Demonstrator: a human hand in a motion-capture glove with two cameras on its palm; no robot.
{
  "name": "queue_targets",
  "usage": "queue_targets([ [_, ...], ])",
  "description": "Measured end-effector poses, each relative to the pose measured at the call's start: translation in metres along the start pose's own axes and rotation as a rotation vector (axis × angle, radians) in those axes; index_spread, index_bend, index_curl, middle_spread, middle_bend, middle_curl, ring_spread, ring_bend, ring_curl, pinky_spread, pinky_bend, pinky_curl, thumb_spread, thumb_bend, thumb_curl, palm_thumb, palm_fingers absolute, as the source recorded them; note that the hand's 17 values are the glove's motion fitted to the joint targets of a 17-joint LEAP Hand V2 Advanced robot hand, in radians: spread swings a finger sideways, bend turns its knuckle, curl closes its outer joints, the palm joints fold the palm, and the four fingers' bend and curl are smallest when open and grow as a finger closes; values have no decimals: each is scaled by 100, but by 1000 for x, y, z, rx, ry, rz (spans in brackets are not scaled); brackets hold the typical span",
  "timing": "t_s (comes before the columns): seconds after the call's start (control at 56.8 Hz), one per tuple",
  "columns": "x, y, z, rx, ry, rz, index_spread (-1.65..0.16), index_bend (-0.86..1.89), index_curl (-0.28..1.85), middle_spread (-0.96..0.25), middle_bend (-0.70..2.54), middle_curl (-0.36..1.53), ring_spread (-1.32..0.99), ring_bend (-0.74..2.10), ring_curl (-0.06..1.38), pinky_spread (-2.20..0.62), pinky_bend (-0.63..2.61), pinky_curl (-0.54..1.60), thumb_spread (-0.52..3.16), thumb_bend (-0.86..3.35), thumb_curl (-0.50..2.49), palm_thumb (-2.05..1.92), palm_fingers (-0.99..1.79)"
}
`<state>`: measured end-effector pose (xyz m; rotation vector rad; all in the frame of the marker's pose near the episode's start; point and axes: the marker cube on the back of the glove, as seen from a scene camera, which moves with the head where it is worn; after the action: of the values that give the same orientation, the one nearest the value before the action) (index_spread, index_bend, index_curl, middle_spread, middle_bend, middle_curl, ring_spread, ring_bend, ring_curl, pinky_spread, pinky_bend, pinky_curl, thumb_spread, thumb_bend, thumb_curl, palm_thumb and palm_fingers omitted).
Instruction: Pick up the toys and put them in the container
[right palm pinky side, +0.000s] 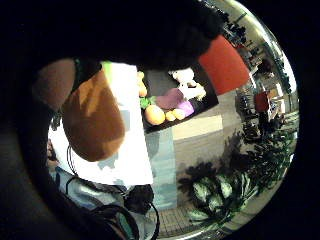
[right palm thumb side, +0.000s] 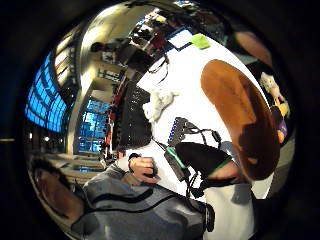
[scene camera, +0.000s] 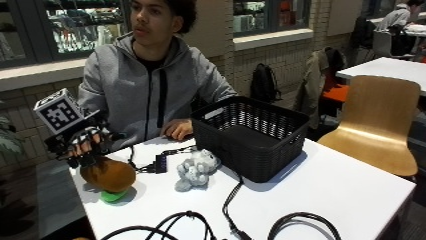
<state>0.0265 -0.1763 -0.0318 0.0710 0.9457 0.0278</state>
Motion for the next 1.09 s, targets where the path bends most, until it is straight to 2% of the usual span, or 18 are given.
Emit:
queue_targets([
  [0.035,-7,-2,1,-137,15,176,-25,11,34,-1,44,33,-19,68,23,-7,72,37,130,23,25,-1,31],
  [0.07,-11,-8,4,-201,39,257,-25,10,33,-1,43,34,-19,67,23,-6,75,38,128,20,25,-1,25],
  [0.176,-4,15,32,-156,139,194,-26,6,28,-1,44,36,-17,64,23,-4,86,41,120,14,26,-1,4],
  [0.282,-5,1,44,-168,165,240,-27,6,24,0,39,35,-14,62,22,-2,94,42,114,8,27,-1,-10],
  [0.564,-1,-4,72,-364,170,363,-24,-3,11,4,25,34,-6,60,23,2,116,45,107,-1,31,3,-22],
  [0.669,-4,-4,78,-360,224,351,-24,-12,2,5,30,37,-7,89,30,-6,133,47,111,4,33,16,1],
  [0.793,-4,-6,80,-276,269,312,-25,-5,-2,3,54,44,-12,117,37,-16,137,45,122,18,39,42,18],
  [0.81,-4,-6,80,-263,271,305,-26,-2,-1,2,58,45,-13,121,38,-19,140,46,125,20,40,45,28],
  [0.934,-8,-14,76,-148,308,252,-28,8,0,-5,68,50,-18,131,41,-28,144,45,133,29,45,60,51],
  [1.039,-26,-34,53,-124,284,287,-29,15,3,-10,69,53,-20,131,42,-31,143,45,131,32,50,69,56],
  [1.092,-39,-36,40,-99,265,257,-29,16,4,-13,69,54,-20,130,43,-33,142,45,128,33,52,72,58],
])
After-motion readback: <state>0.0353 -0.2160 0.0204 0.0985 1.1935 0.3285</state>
